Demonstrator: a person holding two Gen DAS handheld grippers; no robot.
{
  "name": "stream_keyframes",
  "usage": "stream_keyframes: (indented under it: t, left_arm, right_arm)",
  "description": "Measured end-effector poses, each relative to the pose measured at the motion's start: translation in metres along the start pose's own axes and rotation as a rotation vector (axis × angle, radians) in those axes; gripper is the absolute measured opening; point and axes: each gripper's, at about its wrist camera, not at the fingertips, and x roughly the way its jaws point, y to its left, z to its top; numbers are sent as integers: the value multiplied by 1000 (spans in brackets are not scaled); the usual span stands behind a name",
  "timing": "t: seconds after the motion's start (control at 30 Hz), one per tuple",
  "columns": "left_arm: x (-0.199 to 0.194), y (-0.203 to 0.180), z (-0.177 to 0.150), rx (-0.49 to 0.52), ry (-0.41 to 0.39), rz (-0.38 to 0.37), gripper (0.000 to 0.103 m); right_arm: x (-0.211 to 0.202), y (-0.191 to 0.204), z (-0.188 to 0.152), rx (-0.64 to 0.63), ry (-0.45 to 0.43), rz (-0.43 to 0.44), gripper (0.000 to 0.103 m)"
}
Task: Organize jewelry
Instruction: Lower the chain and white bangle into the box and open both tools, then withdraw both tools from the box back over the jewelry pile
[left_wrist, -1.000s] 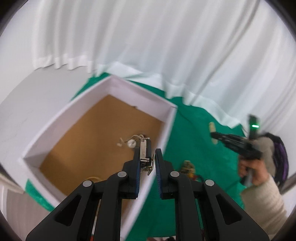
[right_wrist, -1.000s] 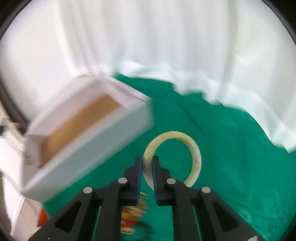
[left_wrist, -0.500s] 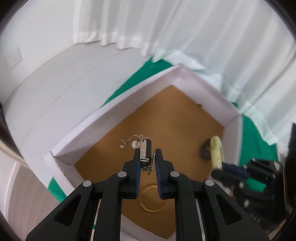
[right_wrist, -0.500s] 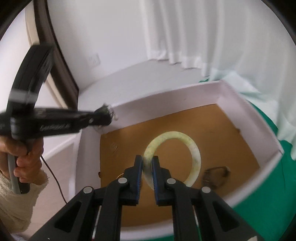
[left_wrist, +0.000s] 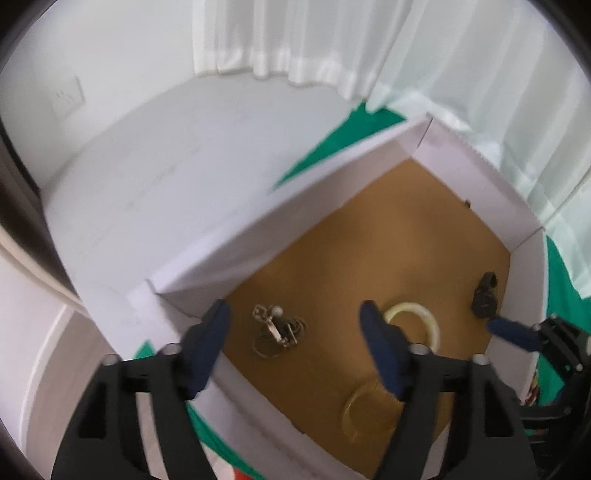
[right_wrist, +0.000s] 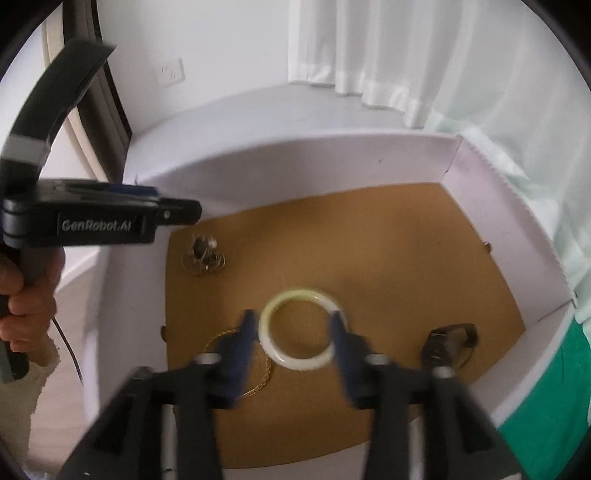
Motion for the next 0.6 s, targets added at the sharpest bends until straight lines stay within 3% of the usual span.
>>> stream_keyframes:
  t: [0.07,0.2,0.4,0.6]
  left_arm:
    - [-15,-5,-1,6,-36,5,82]
    - [-51,-26,-13,45,-109,-12,92]
    - [-93,-72,-45,131,-154,-107,95]
    - [-125,-128,-80,239,-182,-218,97]
  right_arm:
    - [-21,-2,-2,5,-47,-8,55]
    - [-57,-10,-15,30,-122,-51,73]
    - [-115,-34,-66,86,-194,-152,76]
    - [-154,-67,-137,173,-173,-276,76]
